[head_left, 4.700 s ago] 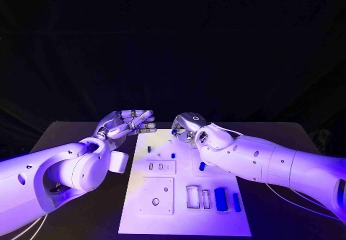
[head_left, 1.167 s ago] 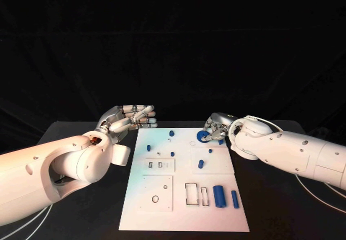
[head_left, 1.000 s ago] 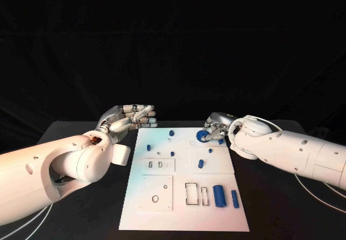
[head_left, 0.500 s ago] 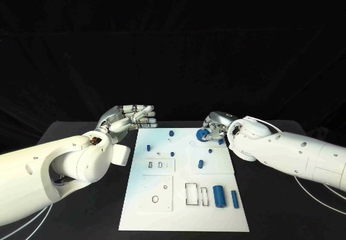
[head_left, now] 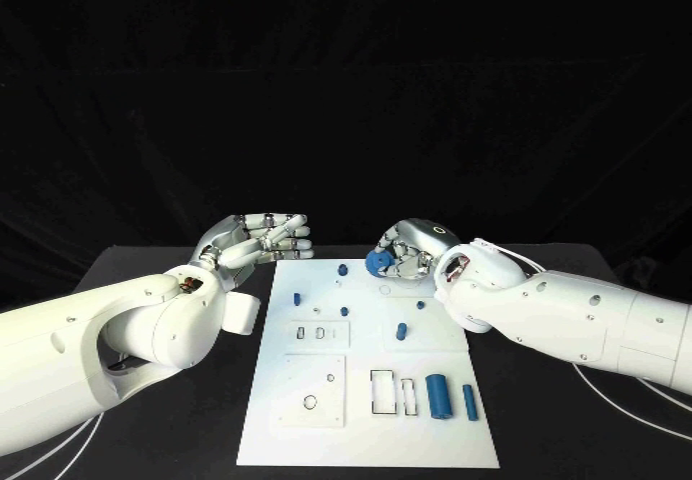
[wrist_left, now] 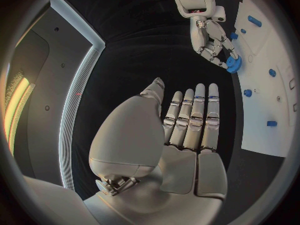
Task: Assemble the parts on the task board
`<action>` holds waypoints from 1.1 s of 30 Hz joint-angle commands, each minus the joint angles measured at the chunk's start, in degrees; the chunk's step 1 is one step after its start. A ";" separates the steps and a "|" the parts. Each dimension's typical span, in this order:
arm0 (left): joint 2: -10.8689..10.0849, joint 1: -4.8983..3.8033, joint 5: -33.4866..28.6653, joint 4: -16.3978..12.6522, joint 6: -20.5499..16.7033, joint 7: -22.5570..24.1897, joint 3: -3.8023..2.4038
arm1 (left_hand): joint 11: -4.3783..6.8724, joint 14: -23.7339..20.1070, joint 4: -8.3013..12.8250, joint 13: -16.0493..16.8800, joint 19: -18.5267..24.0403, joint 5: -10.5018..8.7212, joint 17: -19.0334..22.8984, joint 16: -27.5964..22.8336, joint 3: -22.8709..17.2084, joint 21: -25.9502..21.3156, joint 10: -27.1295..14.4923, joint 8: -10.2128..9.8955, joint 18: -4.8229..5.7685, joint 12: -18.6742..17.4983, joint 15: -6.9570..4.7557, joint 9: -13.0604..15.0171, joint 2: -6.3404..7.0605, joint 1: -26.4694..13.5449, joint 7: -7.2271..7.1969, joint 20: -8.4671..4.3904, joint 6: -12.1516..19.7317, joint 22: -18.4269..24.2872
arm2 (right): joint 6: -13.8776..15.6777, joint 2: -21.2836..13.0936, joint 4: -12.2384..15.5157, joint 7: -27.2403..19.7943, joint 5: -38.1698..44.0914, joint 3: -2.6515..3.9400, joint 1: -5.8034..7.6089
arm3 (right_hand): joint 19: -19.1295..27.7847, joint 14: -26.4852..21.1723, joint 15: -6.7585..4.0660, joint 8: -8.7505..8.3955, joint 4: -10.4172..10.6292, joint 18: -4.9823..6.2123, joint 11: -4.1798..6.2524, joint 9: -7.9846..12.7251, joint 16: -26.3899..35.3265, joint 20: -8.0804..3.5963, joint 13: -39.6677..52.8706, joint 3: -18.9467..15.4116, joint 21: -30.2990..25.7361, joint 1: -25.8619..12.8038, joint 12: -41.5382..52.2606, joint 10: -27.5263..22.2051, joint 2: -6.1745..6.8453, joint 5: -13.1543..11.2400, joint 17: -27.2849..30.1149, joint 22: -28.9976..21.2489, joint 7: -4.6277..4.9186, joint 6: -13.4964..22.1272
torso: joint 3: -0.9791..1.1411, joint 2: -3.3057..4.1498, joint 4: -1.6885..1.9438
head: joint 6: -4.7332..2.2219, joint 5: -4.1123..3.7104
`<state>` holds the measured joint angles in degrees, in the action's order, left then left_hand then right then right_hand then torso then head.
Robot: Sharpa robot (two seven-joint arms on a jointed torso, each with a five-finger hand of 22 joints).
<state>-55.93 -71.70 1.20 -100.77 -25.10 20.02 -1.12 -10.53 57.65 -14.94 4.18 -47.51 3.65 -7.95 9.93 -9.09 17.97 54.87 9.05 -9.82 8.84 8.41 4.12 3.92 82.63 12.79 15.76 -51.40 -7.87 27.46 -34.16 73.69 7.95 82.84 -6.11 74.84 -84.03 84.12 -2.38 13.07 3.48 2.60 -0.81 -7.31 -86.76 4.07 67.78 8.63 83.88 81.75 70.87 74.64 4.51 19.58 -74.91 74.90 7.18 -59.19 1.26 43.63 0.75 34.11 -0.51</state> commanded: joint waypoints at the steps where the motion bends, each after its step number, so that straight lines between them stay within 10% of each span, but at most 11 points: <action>1: 0.22 -0.07 0.22 -0.03 0.60 0.24 -0.05 | -0.10 -0.35 0.09 0.00 0.14 -0.10 -0.05 -0.20 0.16 0.25 -0.27 -0.37 -0.64 -0.23 -0.01 -0.04 -0.06 0.55 0.47 0.05 0.13 0.05 | 1.29 1.70 0.15 -1.85 1.67 0.01 0.02 | -0.79 4.55 -0.42 2.59 0.96 -0.71 -0.11 -2.34 -0.40 -0.45 0.18 1.60 0.42 0.19 0.40 0.46 -1.46 0.00 -8.85 9.00 -1.72 -1.89 | -0.08 0.07 0.07 | -0.22 -0.15; 33: 0.90 -0.08 0.22 -0.03 0.82 0.24 -0.06 | -0.11 -0.39 0.10 0.00 0.23 -0.10 -0.06 -0.24 0.14 0.21 -0.27 -0.39 -0.62 -0.24 0.00 -0.04 -0.09 0.59 0.48 0.07 0.13 0.07 | -3.31 12.27 -7.96 1.17 3.48 -0.48 -2.64 | -0.78 4.55 0.04 1.50 1.33 -0.70 -0.69 -2.17 -0.42 -0.12 0.14 3.77 0.35 -2.02 0.04 0.23 -0.23 -0.72 -8.88 9.09 -1.01 -0.34 | 0.09 0.09 0.01 | -0.09 -0.24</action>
<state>-55.16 -71.71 1.20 -100.70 -25.09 19.96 -1.14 -10.53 57.65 -14.94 4.18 -47.51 3.65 -7.93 9.93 -9.09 17.97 54.87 9.05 -9.82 8.84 8.41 4.12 3.92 82.63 12.79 15.76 -51.40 -7.87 25.56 -22.03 65.99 8.34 85.07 -6.57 72.24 -84.02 84.12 -2.37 13.06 2.71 2.61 -1.03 -1.30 -86.98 4.08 67.94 10.08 84.18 80.47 71.09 74.84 4.32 19.15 -74.94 74.93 7.04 -59.05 1.32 43.71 0.70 34.06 -0.77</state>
